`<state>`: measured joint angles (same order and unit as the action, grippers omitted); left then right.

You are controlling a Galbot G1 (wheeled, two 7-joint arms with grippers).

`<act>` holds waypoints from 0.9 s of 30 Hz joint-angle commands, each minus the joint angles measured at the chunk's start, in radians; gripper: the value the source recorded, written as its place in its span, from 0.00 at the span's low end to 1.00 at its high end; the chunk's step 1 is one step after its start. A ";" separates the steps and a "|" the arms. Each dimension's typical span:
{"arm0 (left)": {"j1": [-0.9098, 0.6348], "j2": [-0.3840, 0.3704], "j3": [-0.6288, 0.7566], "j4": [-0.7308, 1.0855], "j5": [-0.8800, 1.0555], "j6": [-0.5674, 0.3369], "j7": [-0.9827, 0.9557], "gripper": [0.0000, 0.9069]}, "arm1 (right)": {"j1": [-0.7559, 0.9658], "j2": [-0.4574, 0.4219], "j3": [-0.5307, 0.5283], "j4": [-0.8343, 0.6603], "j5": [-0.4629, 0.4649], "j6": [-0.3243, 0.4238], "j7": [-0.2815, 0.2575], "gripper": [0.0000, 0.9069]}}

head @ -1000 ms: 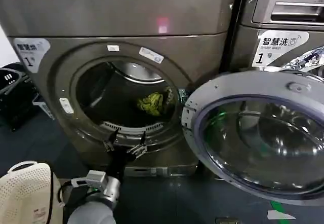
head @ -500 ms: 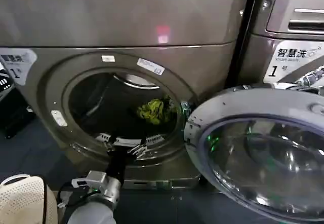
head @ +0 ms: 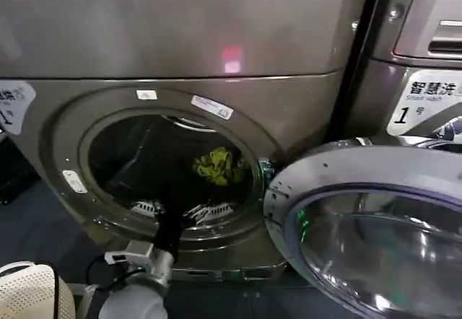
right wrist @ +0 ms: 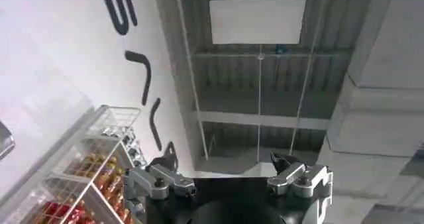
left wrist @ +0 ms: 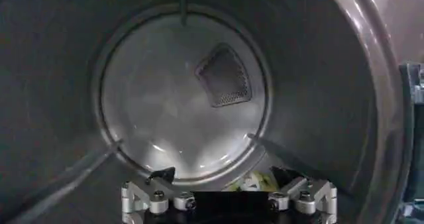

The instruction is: Grasp the clothes from the dryer.

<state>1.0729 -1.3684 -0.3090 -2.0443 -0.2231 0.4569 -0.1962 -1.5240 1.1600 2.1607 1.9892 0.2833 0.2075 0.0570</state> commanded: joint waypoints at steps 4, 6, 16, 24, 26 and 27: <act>-0.375 -0.018 0.010 0.373 -0.028 -0.012 0.008 1.00 | 0.002 0.009 -0.007 0.007 -0.002 0.002 -0.003 1.00; -0.433 -0.021 0.010 0.435 -0.034 -0.018 0.013 1.00 | 0.001 0.014 -0.010 0.009 -0.002 0.004 -0.004 1.00; -0.684 -0.058 0.009 0.823 -0.018 -0.107 0.058 1.00 | 0.001 0.026 -0.023 0.011 -0.002 0.014 -0.006 1.00; -0.850 -0.072 0.036 1.111 0.048 -0.190 0.153 1.00 | 0.008 0.027 -0.038 0.011 -0.005 0.020 -0.009 1.00; -0.880 -0.066 0.054 1.157 0.124 -0.186 0.222 1.00 | 0.008 0.026 -0.040 0.012 -0.006 0.020 -0.009 1.00; -0.902 -0.053 0.072 1.182 0.187 -0.190 0.279 1.00 | 0.008 0.026 -0.041 0.013 -0.006 0.020 -0.009 1.00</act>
<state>0.3181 -1.4315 -0.2736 -1.0952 -0.1777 0.3038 -0.0646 -1.5182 1.1870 2.1205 2.0012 0.2777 0.2276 0.0476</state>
